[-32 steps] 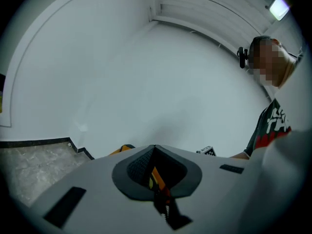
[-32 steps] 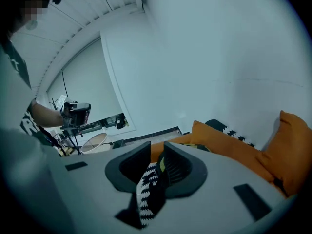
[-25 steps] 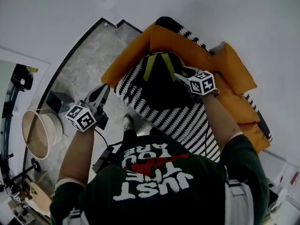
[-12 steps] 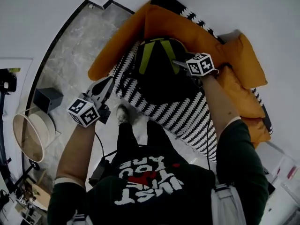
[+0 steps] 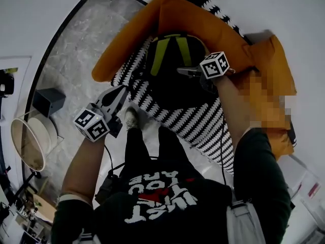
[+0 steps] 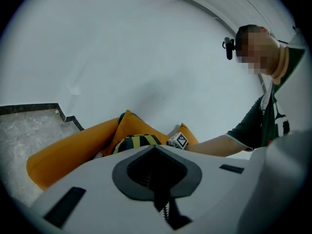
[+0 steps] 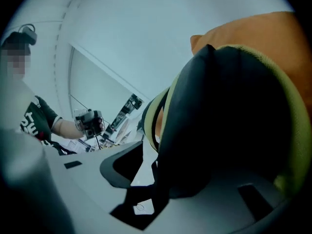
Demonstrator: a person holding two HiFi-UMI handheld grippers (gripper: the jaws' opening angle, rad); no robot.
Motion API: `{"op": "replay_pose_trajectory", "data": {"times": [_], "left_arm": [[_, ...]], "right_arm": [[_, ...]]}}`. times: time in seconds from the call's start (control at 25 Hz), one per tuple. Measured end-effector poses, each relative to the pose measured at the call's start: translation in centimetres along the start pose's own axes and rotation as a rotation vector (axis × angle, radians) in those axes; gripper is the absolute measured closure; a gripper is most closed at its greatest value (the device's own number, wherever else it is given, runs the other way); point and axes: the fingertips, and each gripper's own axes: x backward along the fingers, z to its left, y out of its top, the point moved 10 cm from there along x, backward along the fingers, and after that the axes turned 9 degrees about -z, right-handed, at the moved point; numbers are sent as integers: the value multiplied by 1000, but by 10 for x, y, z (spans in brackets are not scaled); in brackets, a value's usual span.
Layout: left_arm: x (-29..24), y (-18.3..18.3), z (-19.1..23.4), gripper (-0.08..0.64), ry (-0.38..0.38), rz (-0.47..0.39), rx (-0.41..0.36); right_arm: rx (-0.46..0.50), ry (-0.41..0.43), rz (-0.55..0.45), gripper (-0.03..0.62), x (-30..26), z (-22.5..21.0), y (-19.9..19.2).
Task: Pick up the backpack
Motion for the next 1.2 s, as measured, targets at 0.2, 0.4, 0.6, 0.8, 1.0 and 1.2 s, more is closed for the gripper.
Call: {"op": "replay_pose_trajectory", "data": {"times": [0.2,0.4,0.6,0.8,1.0,1.2], "left_arm": [[8,5,-2,551,0,-8,-4],[17,24,-13,551,-11,-26,-24],[27,45,-34,551,-45,-47,-62],[41,78,-55,551,-76,-83,-93],[59,99,-75,551,-108,-101,-137],[72,120,-91,551,-127,-137,-167]], "right_arm": [[-76,153,-240,540,5,25,16],[-66,328,-493,542,34,73,56],[-47,333,-567,545,63,110,65],[-50,332,-613,548,86,146,68],[-21,343,-622,548,96,189,70],[12,341,-646,548,100,226,89]]}}
